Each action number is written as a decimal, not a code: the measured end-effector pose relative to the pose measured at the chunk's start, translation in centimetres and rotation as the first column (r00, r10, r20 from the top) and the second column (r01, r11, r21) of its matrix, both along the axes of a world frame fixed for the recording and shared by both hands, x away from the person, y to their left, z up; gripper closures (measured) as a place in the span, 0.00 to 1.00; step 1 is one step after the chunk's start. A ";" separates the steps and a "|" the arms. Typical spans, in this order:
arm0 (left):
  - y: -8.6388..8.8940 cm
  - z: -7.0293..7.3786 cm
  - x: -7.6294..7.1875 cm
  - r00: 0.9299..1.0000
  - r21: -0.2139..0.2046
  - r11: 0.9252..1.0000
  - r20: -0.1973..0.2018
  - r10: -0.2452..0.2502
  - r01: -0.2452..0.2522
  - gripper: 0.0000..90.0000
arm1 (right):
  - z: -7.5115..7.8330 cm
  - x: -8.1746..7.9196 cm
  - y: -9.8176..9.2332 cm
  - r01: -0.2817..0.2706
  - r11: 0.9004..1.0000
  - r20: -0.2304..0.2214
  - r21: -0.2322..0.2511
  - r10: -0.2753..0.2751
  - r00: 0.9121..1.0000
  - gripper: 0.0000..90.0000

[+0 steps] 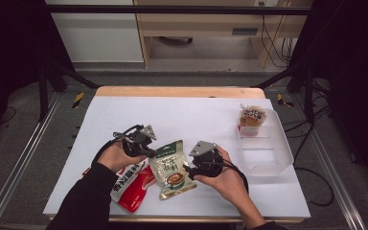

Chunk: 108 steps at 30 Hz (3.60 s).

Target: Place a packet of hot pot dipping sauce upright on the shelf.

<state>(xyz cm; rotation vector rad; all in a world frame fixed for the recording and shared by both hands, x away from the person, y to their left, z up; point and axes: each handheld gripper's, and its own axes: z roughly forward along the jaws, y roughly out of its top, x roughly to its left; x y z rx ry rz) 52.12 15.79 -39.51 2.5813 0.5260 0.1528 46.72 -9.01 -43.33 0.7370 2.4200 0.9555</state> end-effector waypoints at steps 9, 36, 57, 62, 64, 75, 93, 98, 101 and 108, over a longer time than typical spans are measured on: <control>-0.9 3.8 -1.3 0.996 -0.050 0.996 0.052 -0.073 0.076 1.00 | 4.2 1.0 -0.3 -0.079 0.994 0.030 -0.071 0.081 0.996 0.23; -2.4 6.2 -2.2 0.983 -0.057 0.985 0.083 -0.161 0.166 1.00 | 7.1 3.0 1.7 -0.328 0.920 -0.133 -0.214 0.305 0.943 0.92; 1.0 4.2 -2.2 0.993 -0.066 0.997 0.110 -0.033 0.040 0.38 | 8.8 3.3 1.0 -0.347 0.909 -0.192 -0.230 0.307 0.932 1.00; 2.3 3.8 -2.4 0.993 -0.057 0.998 0.119 -0.001 0.008 0.34 | 9.5 3.1 0.9 -0.356 0.908 -0.202 -0.221 0.314 0.928 1.00; 2.8 3.5 -2.5 0.993 -0.060 0.998 0.114 0.006 0.000 0.33 | 9.8 3.0 0.8 -0.361 0.907 -0.201 -0.218 0.320 0.926 1.00; 4.3 2.8 -2.8 0.992 -0.047 0.998 0.120 0.039 -0.034 0.22 | 10.9 3.6 0.1 -0.342 0.916 -0.187 -0.210 0.306 0.934 1.00; 5.3 1.4 -3.0 0.993 -0.006 0.999 0.108 0.054 -0.054 0.12 | 13.3 3.7 -3.1 -0.300 0.934 -0.137 -0.192 0.278 0.951 1.00; 5.5 1.2 -3.0 0.992 0.003 0.998 0.110 0.058 -0.059 0.12 | 14.1 3.7 -4.1 -0.284 0.940 -0.124 -0.189 0.264 0.956 1.00; 5.6 1.1 -3.1 0.993 0.005 0.999 0.111 0.050 -0.051 0.10 | 14.4 3.7 -4.7 -0.277 0.942 -0.114 -0.187 0.260 0.959 1.00; 6.0 0.8 -3.2 0.992 0.018 0.998 0.109 0.057 -0.059 0.10 | 15.3 3.7 -6.1 -0.252 0.952 -0.096 -0.173 0.239 0.966 1.00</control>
